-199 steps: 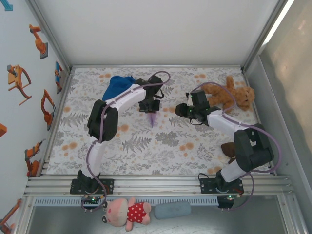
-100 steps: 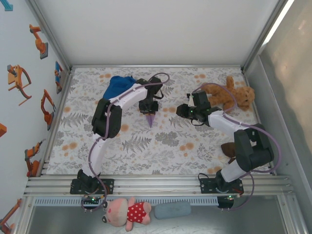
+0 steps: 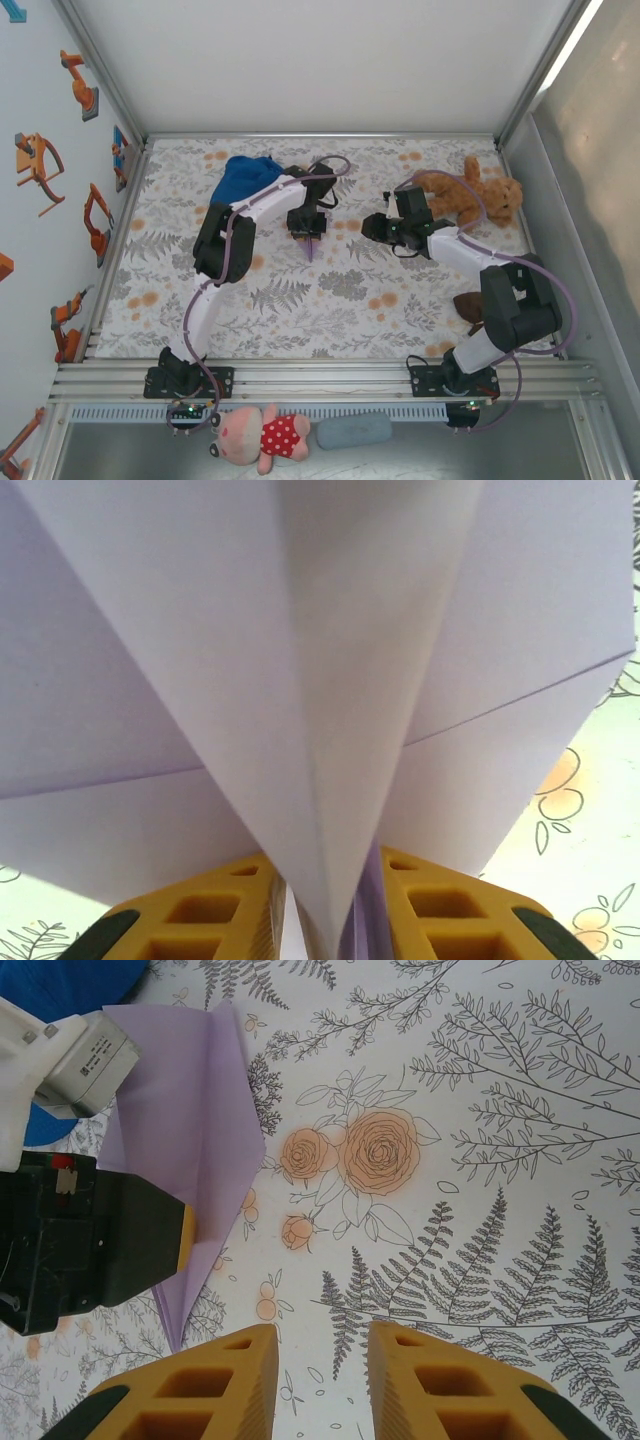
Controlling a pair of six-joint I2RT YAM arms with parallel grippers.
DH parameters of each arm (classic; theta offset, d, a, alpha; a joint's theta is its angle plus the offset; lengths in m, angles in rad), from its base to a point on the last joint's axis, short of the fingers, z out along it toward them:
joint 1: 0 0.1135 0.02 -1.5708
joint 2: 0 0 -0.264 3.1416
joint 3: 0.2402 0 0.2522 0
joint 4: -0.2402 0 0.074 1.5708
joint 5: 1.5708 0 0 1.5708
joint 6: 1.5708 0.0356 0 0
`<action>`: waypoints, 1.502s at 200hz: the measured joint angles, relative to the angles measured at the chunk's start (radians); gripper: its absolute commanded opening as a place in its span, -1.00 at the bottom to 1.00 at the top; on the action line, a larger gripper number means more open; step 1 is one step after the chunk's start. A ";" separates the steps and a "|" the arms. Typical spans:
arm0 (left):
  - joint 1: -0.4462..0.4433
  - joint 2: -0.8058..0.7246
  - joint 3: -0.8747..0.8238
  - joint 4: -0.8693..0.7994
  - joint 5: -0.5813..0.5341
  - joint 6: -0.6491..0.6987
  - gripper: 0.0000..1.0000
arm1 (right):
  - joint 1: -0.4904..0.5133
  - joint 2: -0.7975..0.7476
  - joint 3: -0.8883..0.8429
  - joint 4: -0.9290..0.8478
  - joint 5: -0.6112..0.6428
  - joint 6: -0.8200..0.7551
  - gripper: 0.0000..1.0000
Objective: Fold a paper plane with a square sheet of paper (pick it up from the middle)
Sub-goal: Move a paper plane to the center of the table.
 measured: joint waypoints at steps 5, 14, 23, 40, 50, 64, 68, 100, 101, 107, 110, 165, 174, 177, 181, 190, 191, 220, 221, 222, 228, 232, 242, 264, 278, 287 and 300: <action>-0.001 0.000 0.000 0.000 -0.001 -0.002 -0.39 | 0.000 0.000 0.000 0.000 0.000 0.000 -0.42; -0.002 0.000 0.000 0.002 -0.003 -0.006 -0.38 | 0.000 0.000 0.000 0.000 0.000 0.000 -0.42; -0.003 0.000 0.000 0.004 -0.007 -0.008 -0.36 | 0.000 0.000 0.000 0.000 0.000 0.000 -0.42; -0.004 0.000 -0.007 0.013 -0.014 -0.015 -0.28 | 0.000 0.000 0.000 0.000 0.000 0.000 -0.42; -0.005 -0.003 -0.014 0.023 -0.015 -0.020 -0.27 | 0.000 0.000 0.000 0.000 0.000 0.000 -0.42; -0.008 -0.011 -0.029 0.039 -0.020 -0.027 -0.24 | 0.000 0.000 0.000 0.000 0.000 0.000 -0.42; -0.008 -0.013 -0.033 0.042 -0.021 -0.029 -0.22 | 0.000 0.000 0.000 0.000 0.000 0.000 -0.42; -0.011 -0.027 -0.061 0.074 -0.026 -0.030 -0.19 | 0.000 0.000 0.000 0.000 0.000 0.000 -0.43; -0.011 -0.028 -0.061 0.075 -0.026 -0.030 -0.19 | 0.000 0.000 0.000 0.000 0.000 0.000 -0.43; -0.012 -0.029 -0.062 0.077 -0.027 -0.029 -0.18 | 0.000 0.000 0.000 0.000 0.000 0.000 -0.43; -0.012 -0.029 -0.063 0.078 -0.028 -0.030 -0.18 | 0.000 0.000 0.000 0.000 0.000 0.000 -0.42; -0.007 -0.029 -0.067 0.146 -0.078 -0.029 -0.17 | 0.000 0.000 0.000 0.000 0.000 0.000 -0.43; -0.006 -0.029 -0.068 0.158 -0.084 -0.029 -0.16 | 0.000 0.000 0.000 0.000 0.000 0.000 -0.43; -0.005 -0.029 -0.068 0.163 -0.086 -0.029 -0.16 | 0.000 0.000 0.000 0.000 0.000 0.000 -0.42; -0.004 -0.029 -0.068 0.167 -0.088 -0.029 -0.16 | 0.000 0.000 0.000 0.000 0.000 0.000 -0.43; -0.002 -0.029 -0.068 0.180 -0.091 -0.029 -0.17 | 0.000 0.000 0.000 0.000 0.000 0.000 -0.42; -0.002 -0.029 -0.068 0.181 -0.091 -0.029 -0.17 | 0.000 0.000 0.000 0.000 0.000 0.000 -0.43; 0.003 -0.029 -0.069 0.206 -0.096 -0.029 -0.17 | 0.000 0.000 0.000 0.000 0.000 0.000 -0.43; 0.003 -0.029 -0.069 0.206 -0.096 -0.029 -0.17 | 0.000 0.000 0.000 0.000 0.000 0.000 -0.42; 0.003 -0.029 -0.069 0.207 -0.096 -0.029 -0.17 | 0.000 0.000 0.000 0.000 0.000 0.000 -0.43; 0.004 -0.030 -0.069 0.210 -0.096 -0.029 -0.18 | 0.000 0.000 0.000 0.000 0.000 0.000 -0.43; 0.004 -0.031 -0.072 0.213 -0.096 -0.029 -0.19 | 0.000 0.000 0.000 0.000 0.000 0.000 -0.43; 0.004 -0.037 -0.079 0.219 -0.096 -0.029 -0.19 | 0.000 0.000 0.000 0.000 0.000 0.000 -0.42; 0.004 -0.054 -0.103 0.231 -0.100 -0.030 -0.19 | 0.000 0.000 0.000 0.000 0.000 0.000 -0.43; 0.004 -0.071 -0.117 0.233 -0.104 -0.030 -0.19 | 0.000 0.002 0.000 0.000 0.000 0.000 -0.43; 0.004 -0.080 -0.121 0.235 -0.105 -0.030 -0.19 | 0.000 0.003 0.000 0.000 0.000 0.000 -0.43; 0.004 -0.090 -0.121 0.241 -0.107 -0.030 -0.18 | 0.000 0.006 0.000 0.000 0.000 0.000 -0.43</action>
